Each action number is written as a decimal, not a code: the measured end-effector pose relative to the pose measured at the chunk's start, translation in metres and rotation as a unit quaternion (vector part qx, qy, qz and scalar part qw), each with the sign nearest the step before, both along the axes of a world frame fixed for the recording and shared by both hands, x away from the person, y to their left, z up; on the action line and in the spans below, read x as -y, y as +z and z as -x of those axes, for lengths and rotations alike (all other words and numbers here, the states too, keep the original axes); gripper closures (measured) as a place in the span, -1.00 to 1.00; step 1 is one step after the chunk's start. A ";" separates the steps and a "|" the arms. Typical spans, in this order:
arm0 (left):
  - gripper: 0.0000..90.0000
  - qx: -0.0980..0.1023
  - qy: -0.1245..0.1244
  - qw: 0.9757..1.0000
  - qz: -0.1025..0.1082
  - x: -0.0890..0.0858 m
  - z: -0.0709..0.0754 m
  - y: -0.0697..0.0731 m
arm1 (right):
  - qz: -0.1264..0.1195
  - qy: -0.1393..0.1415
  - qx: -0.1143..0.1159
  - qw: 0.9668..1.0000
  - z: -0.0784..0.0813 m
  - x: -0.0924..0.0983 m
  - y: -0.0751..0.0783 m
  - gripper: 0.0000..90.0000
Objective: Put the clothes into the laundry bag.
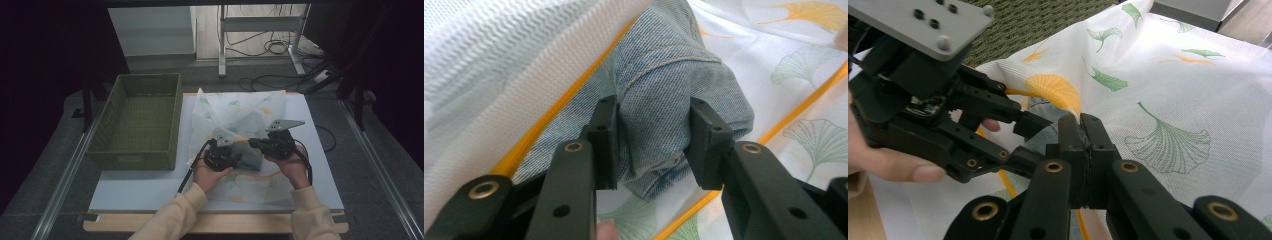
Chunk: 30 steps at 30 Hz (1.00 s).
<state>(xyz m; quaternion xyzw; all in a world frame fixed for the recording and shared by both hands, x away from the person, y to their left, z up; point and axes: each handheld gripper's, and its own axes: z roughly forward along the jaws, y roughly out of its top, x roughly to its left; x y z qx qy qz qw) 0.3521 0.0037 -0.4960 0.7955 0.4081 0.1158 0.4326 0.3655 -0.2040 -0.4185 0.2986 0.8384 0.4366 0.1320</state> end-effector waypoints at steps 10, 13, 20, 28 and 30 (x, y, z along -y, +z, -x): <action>0.28 0.017 -0.013 1.000 -0.001 -0.007 0.013 0.008 | 0.002 -0.001 0.000 1.000 0.000 0.000 -0.001 0.97; 0.48 0.005 -0.021 1.000 0.000 -0.008 0.014 0.006 | 0.003 0.000 -0.001 1.000 0.000 -0.001 -0.001 0.97; 0.68 -0.007 -0.009 1.000 0.005 -0.003 0.002 -0.001 | 0.005 0.001 -0.001 1.000 0.000 -0.002 -0.001 0.97; 0.72 -0.011 0.010 1.000 0.008 0.006 -0.010 -0.009 | 0.005 0.001 -0.002 1.000 0.000 -0.002 -0.002 0.97; 0.72 -0.010 0.016 1.000 0.011 0.008 -0.013 -0.010 | 0.005 0.001 -0.001 1.000 0.000 -0.002 -0.001 0.97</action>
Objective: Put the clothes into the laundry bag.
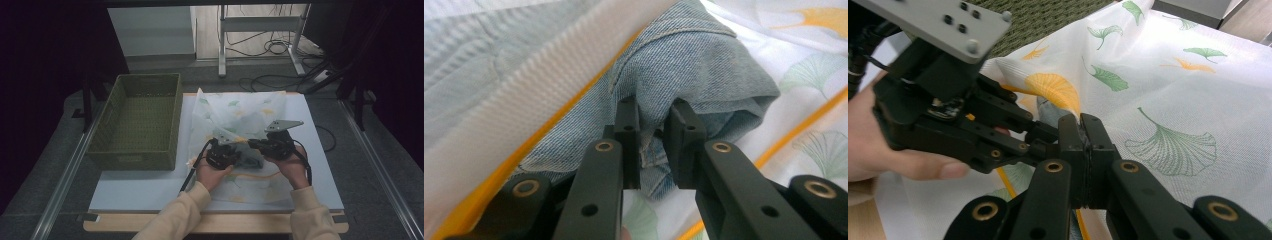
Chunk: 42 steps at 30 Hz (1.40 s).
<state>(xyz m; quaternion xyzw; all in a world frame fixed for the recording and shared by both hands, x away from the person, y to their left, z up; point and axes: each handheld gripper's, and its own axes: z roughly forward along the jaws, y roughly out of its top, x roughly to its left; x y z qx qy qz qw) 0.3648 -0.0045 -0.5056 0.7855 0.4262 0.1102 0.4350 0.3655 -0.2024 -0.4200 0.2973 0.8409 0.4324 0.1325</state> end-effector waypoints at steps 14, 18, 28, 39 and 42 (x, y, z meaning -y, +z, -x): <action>0.67 0.001 0.013 1.000 0.004 0.009 -0.011 0.000 | 0.001 -0.006 -0.002 1.000 -0.002 0.004 -0.001 0.97; 0.56 0.004 0.006 1.000 0.007 0.006 -0.006 0.002 | 0.001 -0.007 -0.003 1.000 -0.002 0.004 -0.002 0.97; 0.09 0.017 -0.016 1.000 0.021 -0.013 0.023 0.016 | 0.005 -0.007 -0.007 1.000 -0.003 0.003 -0.005 0.97; -0.13 0.018 -0.032 0.999 0.020 -0.048 0.050 0.022 | 0.009 -0.007 -0.009 1.000 -0.003 0.002 -0.007 0.97; -0.18 0.019 -0.031 0.999 0.013 -0.056 0.056 0.020 | 0.010 -0.007 -0.010 1.000 -0.003 0.002 -0.008 0.97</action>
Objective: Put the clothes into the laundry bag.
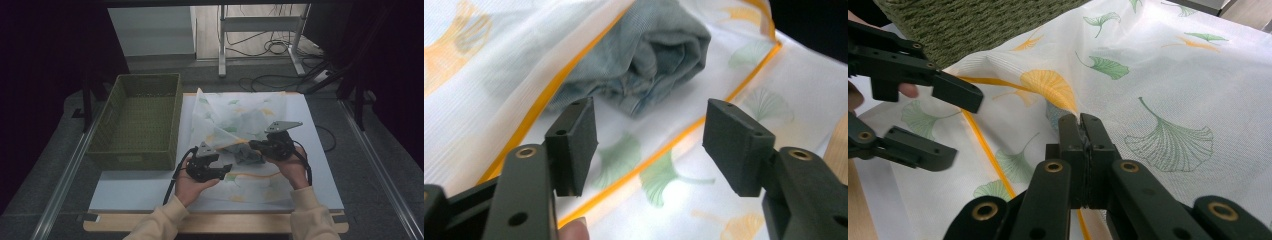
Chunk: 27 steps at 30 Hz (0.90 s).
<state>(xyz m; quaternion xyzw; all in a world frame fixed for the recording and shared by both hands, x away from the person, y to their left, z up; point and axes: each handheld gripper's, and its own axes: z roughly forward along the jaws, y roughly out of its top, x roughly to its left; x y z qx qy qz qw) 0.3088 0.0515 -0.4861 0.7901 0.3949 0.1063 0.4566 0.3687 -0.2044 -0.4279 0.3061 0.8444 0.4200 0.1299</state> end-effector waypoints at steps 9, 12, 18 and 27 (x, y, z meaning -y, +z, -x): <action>-0.27 -0.006 -0.011 1.000 -0.014 -0.018 0.012 -0.004 | 0.004 0.001 -0.003 1.000 0.001 -0.001 -0.002 0.97; -0.28 -0.004 -0.009 1.000 -0.015 -0.024 0.016 -0.003 | 0.006 0.003 -0.004 1.000 0.001 -0.002 -0.002 0.97; -0.29 -0.002 0.001 1.000 -0.013 -0.042 0.027 0.000 | 0.010 0.008 -0.008 1.000 0.002 -0.001 -0.004 0.96; -0.29 -0.001 0.026 1.000 -0.006 -0.078 0.038 0.003 | 0.018 0.017 -0.017 1.000 0.004 -0.004 -0.009 0.96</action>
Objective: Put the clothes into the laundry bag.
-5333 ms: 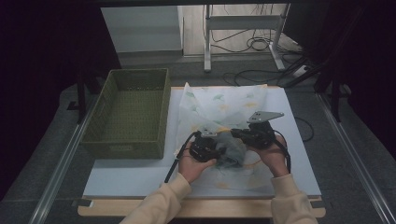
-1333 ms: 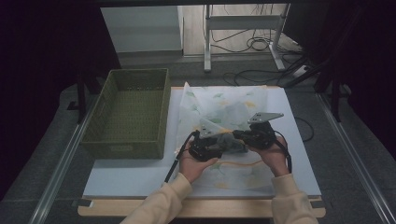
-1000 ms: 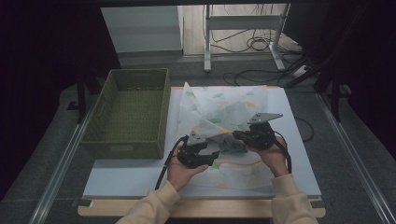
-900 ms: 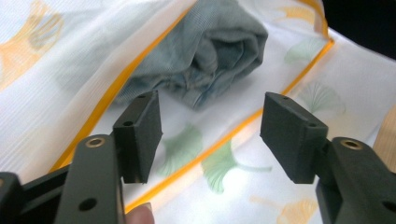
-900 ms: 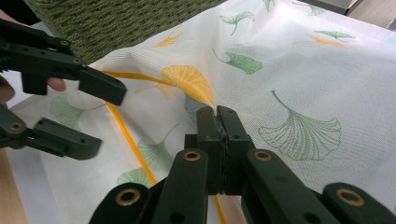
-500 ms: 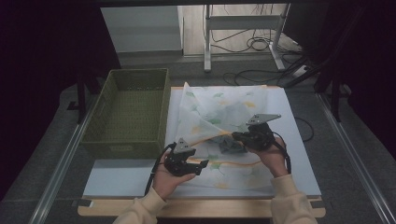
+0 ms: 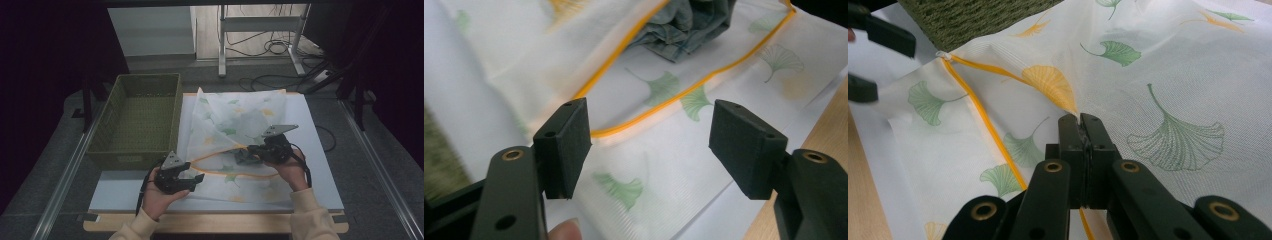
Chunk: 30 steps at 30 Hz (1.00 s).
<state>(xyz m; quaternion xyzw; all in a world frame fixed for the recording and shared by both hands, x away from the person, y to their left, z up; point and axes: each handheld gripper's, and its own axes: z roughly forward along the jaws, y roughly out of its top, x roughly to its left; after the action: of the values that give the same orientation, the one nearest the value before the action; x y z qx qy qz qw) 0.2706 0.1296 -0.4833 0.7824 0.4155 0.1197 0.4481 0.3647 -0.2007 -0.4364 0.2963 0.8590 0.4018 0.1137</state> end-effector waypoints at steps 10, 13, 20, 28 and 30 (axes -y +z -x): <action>-0.31 -0.010 0.021 1.000 0.005 -0.030 0.006 -0.009 | 0.005 0.004 -0.010 1.000 0.001 0.000 -0.006 0.96; -0.31 -0.018 0.027 0.999 0.005 -0.036 0.007 -0.014 | 0.007 0.009 -0.012 1.000 0.002 0.000 -0.007 0.96; -0.31 -0.026 0.029 0.999 0.002 -0.043 0.010 -0.021 | 0.014 0.018 -0.021 1.000 0.007 -0.002 -0.012 0.96; -0.31 -0.028 0.034 0.999 0.000 -0.050 0.012 -0.024 | 0.029 0.021 -0.033 0.999 0.010 -0.005 -0.025 0.96; -0.30 -0.030 0.037 0.999 0.001 -0.051 0.011 -0.025 | 0.035 0.019 -0.037 0.999 0.011 -0.006 -0.030 0.97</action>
<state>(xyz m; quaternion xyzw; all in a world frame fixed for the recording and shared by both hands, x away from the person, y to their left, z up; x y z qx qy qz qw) 0.2593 0.1801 -0.5087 0.7697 0.4573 0.1120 0.4311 0.3533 -0.1949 -0.4660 0.2910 0.8814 0.3625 0.0841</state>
